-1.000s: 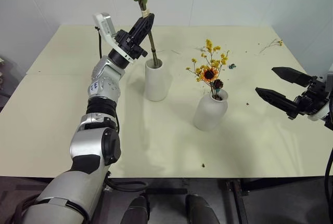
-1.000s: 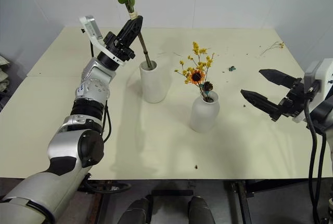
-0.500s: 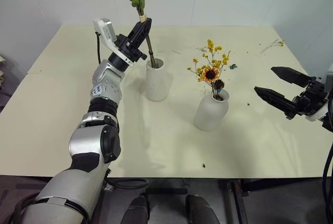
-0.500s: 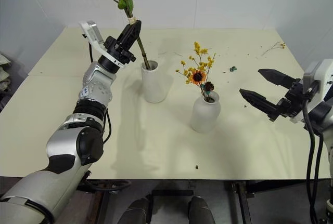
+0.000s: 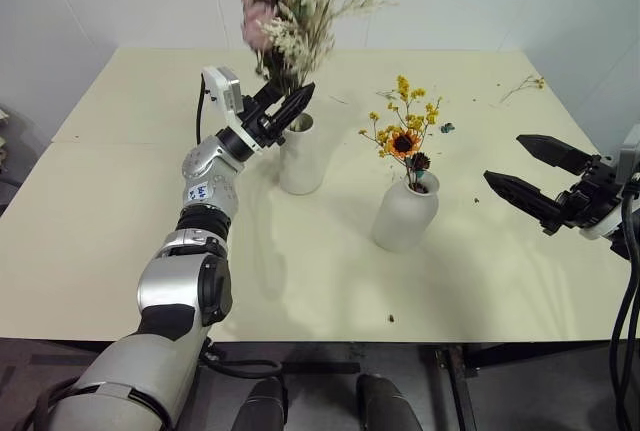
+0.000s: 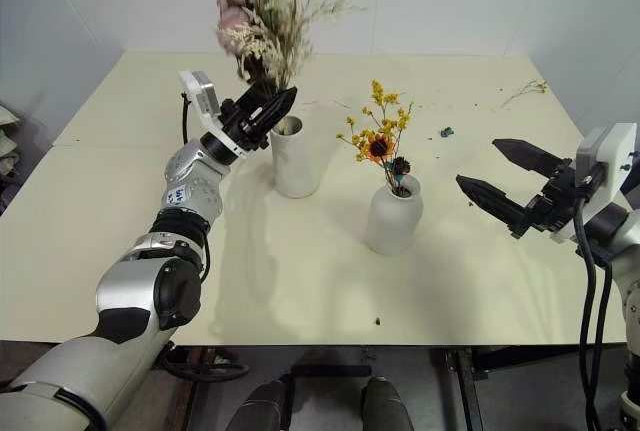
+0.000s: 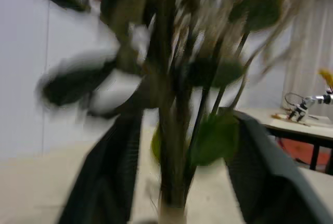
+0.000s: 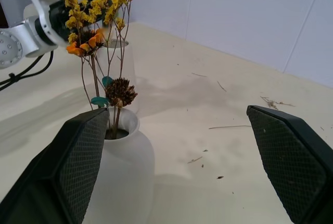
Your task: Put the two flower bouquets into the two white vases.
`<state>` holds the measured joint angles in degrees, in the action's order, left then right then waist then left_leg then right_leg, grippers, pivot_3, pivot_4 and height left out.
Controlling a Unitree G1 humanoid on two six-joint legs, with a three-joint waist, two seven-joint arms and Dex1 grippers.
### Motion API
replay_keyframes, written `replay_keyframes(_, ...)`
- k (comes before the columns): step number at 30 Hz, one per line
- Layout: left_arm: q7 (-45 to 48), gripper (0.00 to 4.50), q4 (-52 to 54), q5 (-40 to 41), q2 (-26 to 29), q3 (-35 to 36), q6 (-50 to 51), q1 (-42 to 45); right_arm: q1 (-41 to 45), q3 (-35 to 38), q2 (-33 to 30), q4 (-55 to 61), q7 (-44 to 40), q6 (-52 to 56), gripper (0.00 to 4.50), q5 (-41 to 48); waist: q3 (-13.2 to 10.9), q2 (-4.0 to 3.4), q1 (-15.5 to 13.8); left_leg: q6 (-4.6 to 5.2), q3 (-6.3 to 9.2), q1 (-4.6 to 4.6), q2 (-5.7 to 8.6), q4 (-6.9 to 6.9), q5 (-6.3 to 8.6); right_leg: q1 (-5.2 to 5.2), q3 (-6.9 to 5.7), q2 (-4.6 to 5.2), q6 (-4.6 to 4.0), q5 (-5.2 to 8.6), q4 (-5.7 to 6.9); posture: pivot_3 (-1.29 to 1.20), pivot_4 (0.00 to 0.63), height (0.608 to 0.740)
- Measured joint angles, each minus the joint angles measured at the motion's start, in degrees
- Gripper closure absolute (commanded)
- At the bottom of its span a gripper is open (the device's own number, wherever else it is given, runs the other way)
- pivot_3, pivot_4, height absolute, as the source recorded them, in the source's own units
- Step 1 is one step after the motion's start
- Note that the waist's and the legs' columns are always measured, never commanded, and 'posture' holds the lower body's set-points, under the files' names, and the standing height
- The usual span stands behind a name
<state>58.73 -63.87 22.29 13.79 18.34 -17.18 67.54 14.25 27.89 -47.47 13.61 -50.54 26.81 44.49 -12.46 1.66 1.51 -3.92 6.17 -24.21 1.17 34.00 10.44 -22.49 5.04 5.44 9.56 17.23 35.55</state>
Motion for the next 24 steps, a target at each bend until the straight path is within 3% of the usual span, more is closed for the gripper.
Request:
replay_keyframes(3,1.28,0.01,0.98,-0.97,2.68,-1.28,0.89,-0.99,-0.12,0.02,0.0,0.15,-0.05,-0.01,0.0,0.05,0.0,-0.01,0.17,0.0,0.0,0.02,-0.01,-0.01,0.0,-0.01,0.0,-0.01,0.0,0.0,0.02,0.0,0.15,0.74)
replay_keyframes(9,0.79,0.01,2.8,-6.07,12.61,-4.48,2.3,-4.93,-0.12,0.03,-0.07,-0.39,-1.55,-0.04,0.0,0.03,0.01,-0.01,0.15,0.0,0.0,0.05,-0.03,-0.01,0.0,0.0,0.01,-0.02,0.0,0.0,0.06,0.0,0.15,0.74)
replay_keyframes(14,6.99,0.01,8.33,-7.02,20.84,-6.25,6.31,-10.32,1.01,0.1,-2.39,-2.58,-4.57,-0.12,0.0,-0.01,0.01,-0.01,0.1,0.0,0.0,0.04,-0.04,-0.03,0.0,-0.01,0.0,-0.02,-0.03,0.01,0.06,0.0,0.15,0.74)
replay_keyframes(18,13.89,0.01,22.73,-3.25,26.96,-6.23,15.75,-15.46,2.47,0.08,-5.91,-3.24,-8.26,-0.03,0.0,0.04,0.01,-0.02,0.13,0.0,0.01,0.04,-0.06,-0.1,0.0,0.0,0.0,0.0,-0.07,0.03,0.02,0.0,0.15,0.74)
replay_keyframes(20,15.72,0.01,34.31,-0.18,30.61,-5.83,22.77,-20.93,3.94,-0.3,-7.98,-5.99,-11.03,-0.87,0.0,-0.87,0.03,-0.03,0.18,0.0,0.01,0.07,-0.09,-0.14,0.01,0.02,0.0,-0.01,-0.1,0.05,0.0,0.0,0.15,0.74)
replay_keyframes(24,16.29,0.01,46.79,3.13,33.75,-5.24,30.44,-31.43,7.31,-3.85,-8.03,-12.59,-14.17,-4.33,0.0,-4.62,0.05,-0.07,0.45,-0.01,-0.03,0.16,-0.18,-0.17,0.0,0.01,-0.02,-0.07,-0.24,0.1,0.07,0.0,0.15,0.74)
